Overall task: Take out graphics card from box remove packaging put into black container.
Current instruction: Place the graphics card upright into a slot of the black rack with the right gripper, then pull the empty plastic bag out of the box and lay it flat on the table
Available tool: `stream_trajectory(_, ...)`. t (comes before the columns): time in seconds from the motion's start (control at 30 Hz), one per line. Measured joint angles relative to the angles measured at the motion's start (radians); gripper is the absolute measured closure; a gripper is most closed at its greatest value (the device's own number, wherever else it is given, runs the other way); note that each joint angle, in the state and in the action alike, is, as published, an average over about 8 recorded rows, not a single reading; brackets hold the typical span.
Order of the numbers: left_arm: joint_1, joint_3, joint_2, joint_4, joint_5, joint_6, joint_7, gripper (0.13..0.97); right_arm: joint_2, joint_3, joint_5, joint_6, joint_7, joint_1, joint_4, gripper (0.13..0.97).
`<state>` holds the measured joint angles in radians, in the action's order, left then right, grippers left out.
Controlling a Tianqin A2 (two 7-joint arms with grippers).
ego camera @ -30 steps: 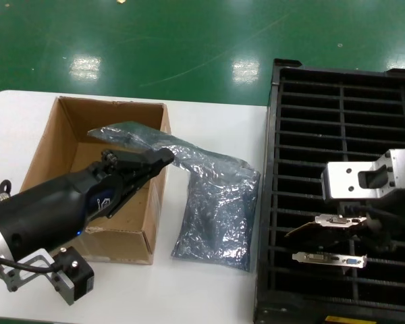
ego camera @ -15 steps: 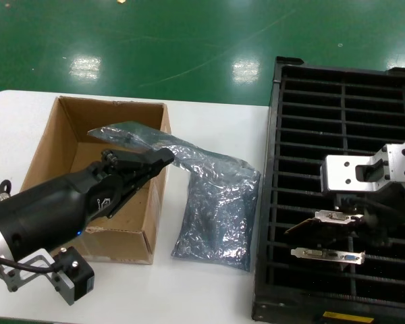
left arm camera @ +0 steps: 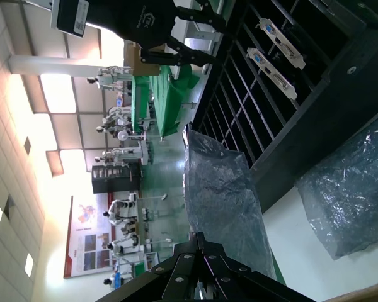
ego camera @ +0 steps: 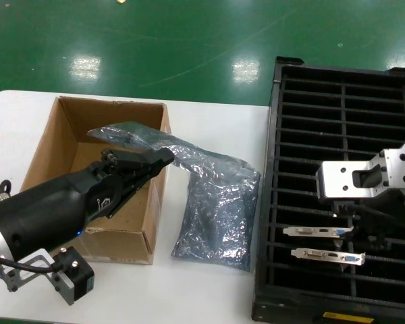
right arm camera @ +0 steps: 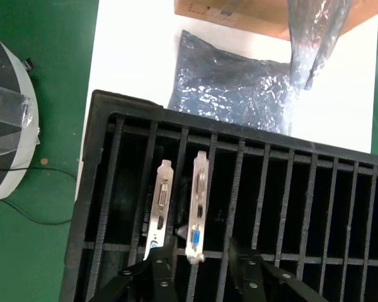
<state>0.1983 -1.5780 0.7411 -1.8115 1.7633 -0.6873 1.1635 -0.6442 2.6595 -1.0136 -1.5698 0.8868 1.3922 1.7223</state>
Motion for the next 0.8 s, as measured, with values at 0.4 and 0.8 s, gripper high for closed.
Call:
stream_trajectory(0.4,0.0,0.0,0.0,0.0,0.0,0.0,0.0,0.957,-0.052,-0.078,0.017,0.013,-0.02,-0.073,0.079,0.67)
stream_trajectory(0.8,0.0,0.0,0.0,0.0,0.0,0.0,0.0,0.957,-0.257,-0.331,0.203,0.341,0.009,-0.49,0.257,0.402)
